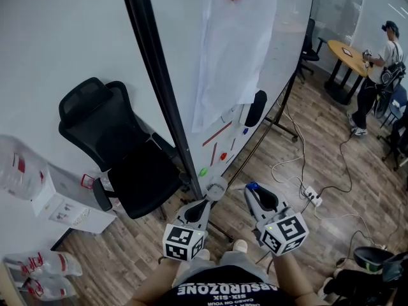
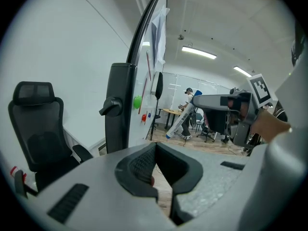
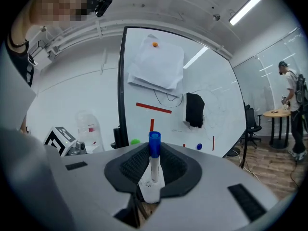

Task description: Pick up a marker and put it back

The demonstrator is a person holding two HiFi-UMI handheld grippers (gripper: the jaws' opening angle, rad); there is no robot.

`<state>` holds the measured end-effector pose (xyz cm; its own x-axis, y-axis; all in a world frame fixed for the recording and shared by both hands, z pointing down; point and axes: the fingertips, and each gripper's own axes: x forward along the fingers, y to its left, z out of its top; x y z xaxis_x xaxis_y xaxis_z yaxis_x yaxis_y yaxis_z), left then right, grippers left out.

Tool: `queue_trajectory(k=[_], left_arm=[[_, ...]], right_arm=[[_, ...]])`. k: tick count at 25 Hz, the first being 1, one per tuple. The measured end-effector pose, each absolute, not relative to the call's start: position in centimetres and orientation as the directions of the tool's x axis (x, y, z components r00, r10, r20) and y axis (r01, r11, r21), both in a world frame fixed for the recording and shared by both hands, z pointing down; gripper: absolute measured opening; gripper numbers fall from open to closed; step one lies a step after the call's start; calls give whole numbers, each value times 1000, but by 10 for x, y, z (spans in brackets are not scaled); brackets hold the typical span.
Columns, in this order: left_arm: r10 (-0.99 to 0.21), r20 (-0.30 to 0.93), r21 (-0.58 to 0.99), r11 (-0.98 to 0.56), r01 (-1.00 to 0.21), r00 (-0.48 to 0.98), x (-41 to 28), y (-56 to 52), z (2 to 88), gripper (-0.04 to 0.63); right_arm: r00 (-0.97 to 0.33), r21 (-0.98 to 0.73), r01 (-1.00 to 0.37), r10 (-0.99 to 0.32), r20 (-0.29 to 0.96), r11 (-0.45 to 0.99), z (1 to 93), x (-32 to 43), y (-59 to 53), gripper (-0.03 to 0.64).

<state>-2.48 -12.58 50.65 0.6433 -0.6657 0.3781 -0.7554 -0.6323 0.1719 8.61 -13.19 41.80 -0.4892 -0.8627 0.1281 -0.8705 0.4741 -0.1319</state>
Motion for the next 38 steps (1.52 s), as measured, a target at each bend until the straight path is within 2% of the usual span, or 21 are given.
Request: queue_trajectory(k=[22, 38], left_arm=[[-741, 368, 162, -545, -823, 562, -56, -131, 500, 4], [-752, 375, 167, -521, -837, 542, -64, -125, 502, 5]], right_arm=[[-592, -26, -805, -800, 97, 592, 399, 37, -164, 63], [-596, -2, -797, -784, 173, 604, 432, 21, -171, 63]])
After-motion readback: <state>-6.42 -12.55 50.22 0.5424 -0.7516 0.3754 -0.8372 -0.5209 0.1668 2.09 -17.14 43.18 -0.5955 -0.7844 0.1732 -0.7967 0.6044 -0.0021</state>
